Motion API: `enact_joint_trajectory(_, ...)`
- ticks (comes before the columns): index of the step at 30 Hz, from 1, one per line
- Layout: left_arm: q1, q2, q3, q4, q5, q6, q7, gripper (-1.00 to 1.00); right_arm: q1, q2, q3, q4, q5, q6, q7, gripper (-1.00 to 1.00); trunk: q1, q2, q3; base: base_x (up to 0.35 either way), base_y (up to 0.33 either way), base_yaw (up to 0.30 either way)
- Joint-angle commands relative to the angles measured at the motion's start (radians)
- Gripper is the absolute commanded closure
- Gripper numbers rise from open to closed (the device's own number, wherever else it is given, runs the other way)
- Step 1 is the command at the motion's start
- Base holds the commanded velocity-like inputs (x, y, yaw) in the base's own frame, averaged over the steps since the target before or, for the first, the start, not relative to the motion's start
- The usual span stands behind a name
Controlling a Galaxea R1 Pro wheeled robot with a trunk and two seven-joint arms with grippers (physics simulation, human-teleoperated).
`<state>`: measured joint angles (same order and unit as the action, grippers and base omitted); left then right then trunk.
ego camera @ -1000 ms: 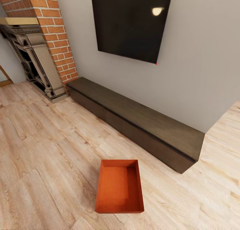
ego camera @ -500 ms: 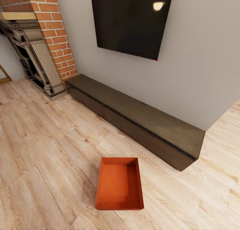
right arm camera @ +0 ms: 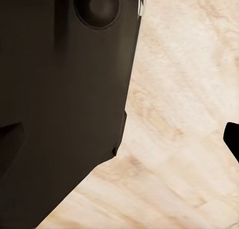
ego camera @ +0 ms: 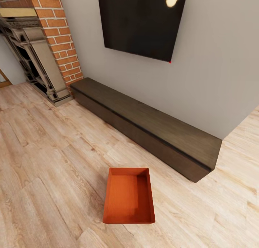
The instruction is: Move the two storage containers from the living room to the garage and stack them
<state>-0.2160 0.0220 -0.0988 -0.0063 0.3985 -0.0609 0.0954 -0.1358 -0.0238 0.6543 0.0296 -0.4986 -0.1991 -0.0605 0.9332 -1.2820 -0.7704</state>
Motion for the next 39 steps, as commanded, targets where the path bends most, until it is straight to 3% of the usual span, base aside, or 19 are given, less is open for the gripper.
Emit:
enact_joint_trajectory(1, 0.000, 0.001, -0.009, 0.002, 0.030, -0.005, 0.002, -1.00, -0.001, 0.002, 0.009, 0.003, -0.007, -0.005, 0.002, -1.00, 0.000, 0.000, -0.001, 0.000, 0.000, 0.000)
enact_joint_trajectory(5, 0.000, 0.000, -0.010, 0.003, 0.051, -0.005, 0.001, -1.00, -0.001, 0.001, 0.009, 0.003, -0.005, -0.005, 0.005, -1.00, 0.000, 0.000, -0.001, 0.000, 0.000, 0.000)
enact_joint_trajectory(13, 0.000, -0.001, -0.010, 0.002, 0.053, -0.007, 0.000, -1.00, -0.001, 0.004, 0.007, 0.003, -0.010, -0.002, 0.045, -1.00, 0.000, 0.000, -0.001, 0.000, 0.000, 0.000)
enact_joint_trajectory(17, 0.000, 0.000, -0.010, 0.000, 0.052, -0.005, 0.001, -1.00, -0.001, 0.006, 0.012, 0.001, -0.005, 0.010, 0.033, -1.00, 0.000, 0.000, -0.001, 0.000, 0.000, 0.000)
enact_joint_trajectory(20, 0.000, 0.053, -0.008, -0.035, 0.048, 0.005, 0.013, -1.00, -0.005, -0.001, 0.004, -0.023, -0.009, 0.025, 0.017, -1.00, 0.000, 0.000, -0.001, 0.000, 0.000, 0.000)
enact_joint_trajectory(22, 0.000, 0.081, -0.008, -0.079, 0.047, 0.008, 0.020, -1.00, -0.037, -0.008, 0.000, -0.026, -0.013, 0.053, 0.004, -1.00, 0.000, 0.000, -0.001, 0.000, 0.000, 0.000)
enact_joint_trajectory(26, -0.001, 0.143, -0.009, -0.202, 0.047, 0.053, 0.027, -1.00, -0.158, -0.023, -0.004, -0.029, -0.031, 0.108, -0.040, -1.00, 0.000, 0.000, -0.001, 0.000, 0.000, 0.000)
enact_joint_trajectory(28, -0.003, 0.180, -0.008, -0.286, 0.047, 0.132, 0.029, -1.00, -0.245, -0.028, -0.005, -0.030, -0.049, 0.112, -0.076, -1.00, 0.000, 0.000, -0.001, 0.000, 0.000, 0.000)
enact_joint_trajectory(31, -0.009, 0.206, -0.007, -0.359, 0.048, 0.241, 0.046, -1.00, -0.351, -0.030, -0.005, -0.032, -0.059, 0.090, -0.117, -1.00, 0.000, 0.000, -0.001, 0.000, 0.000, 0.000)
enact_joint_trajectory(34, -0.031, 0.211, -0.007, -0.388, 0.047, 0.291, 0.075, -1.00, -0.424, -0.030, -0.005, -0.041, -0.061, 0.066, -0.143, -1.00, 0.000, 0.000, -0.001, 0.000, 0.000, 0.000)
enact_joint_trajectory(38, -0.160, 0.195, -0.009, -0.405, 0.046, 0.323, 0.124, -1.00, -0.522, -0.028, -0.005, -0.085, -0.062, 0.050, -0.173, -1.00, 0.000, 0.000, -0.001, 0.000, 0.000, 0.000)
enact_joint_trajectory(39, -0.210, 0.180, -0.010, -0.404, 0.043, 0.328, 0.140, -1.00, -0.551, -0.025, -0.004, -0.104, -0.062, 0.049, -0.179, -1.00, 0.000, 0.000, -0.001, 0.000, 0.000, 0.000)
